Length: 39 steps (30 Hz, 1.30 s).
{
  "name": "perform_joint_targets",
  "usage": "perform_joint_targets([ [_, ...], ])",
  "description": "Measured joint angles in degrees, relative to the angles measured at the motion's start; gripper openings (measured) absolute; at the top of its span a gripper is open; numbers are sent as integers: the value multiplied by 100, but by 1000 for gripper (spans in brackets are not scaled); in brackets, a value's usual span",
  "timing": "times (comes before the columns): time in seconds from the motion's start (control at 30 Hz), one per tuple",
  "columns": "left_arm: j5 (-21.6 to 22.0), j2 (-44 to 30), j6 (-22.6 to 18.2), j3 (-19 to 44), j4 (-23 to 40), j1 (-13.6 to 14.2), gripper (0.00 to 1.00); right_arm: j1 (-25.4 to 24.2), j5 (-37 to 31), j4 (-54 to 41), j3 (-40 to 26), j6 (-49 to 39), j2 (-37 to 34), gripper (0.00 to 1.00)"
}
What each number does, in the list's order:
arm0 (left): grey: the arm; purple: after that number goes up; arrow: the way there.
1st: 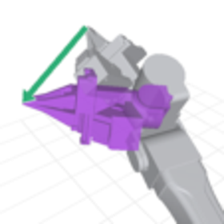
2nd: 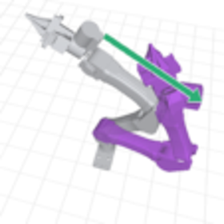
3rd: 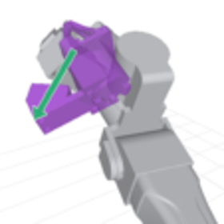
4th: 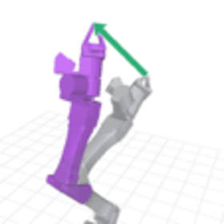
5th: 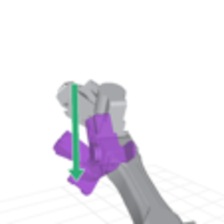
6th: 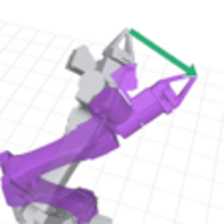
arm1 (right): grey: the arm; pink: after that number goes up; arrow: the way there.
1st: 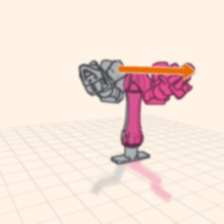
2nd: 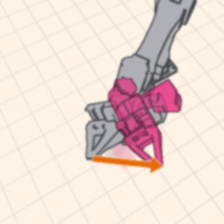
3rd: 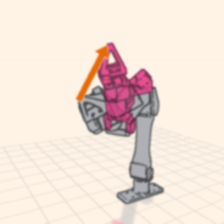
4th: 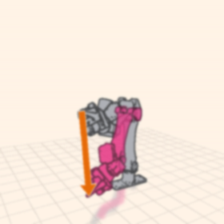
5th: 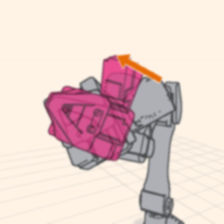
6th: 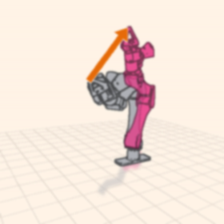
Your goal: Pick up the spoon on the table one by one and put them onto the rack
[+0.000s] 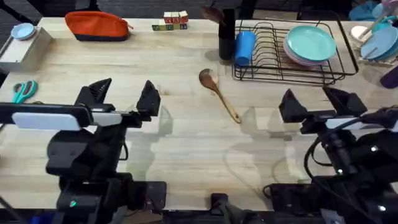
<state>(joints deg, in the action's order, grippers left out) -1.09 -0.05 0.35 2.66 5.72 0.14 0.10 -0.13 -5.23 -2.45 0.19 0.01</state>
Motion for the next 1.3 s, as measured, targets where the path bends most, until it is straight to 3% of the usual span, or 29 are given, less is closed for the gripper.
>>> perform_joint_targets([
  [0.17,-45,0,0,665,821,0,994,2,16,-1342,-608,2,-2,992],
  [0.53,-96,-278,1,2168,2088,0,993,2,16,-2627,-2150,2,-253,992],
  [0.7,-340,-994,6,2848,2257,0,993,2,16,-3070,-2975,2,-1066,992],
  [0.73,-493,-1514,113,3277,2402,0,993,2,16,-3290,-3533,2,-1649,992],
  [0.83,-669,-2086,241,3763,2646,0,993,2,16,-3615,-4183,2,-2296,992],
  [1.1,-953,-3515,353,5136,3702,0,993,2,16,-4428,-5819,-1,-3928,992],
  [1.13,-972,-4100,357,5717,4120,0,993,2,16,-4549,-6274,2,-4411,992],
  [1.3,-979,-4592,359,6063,4314,0,993,2,17,-4585,-6405,2,-4588,992],
])
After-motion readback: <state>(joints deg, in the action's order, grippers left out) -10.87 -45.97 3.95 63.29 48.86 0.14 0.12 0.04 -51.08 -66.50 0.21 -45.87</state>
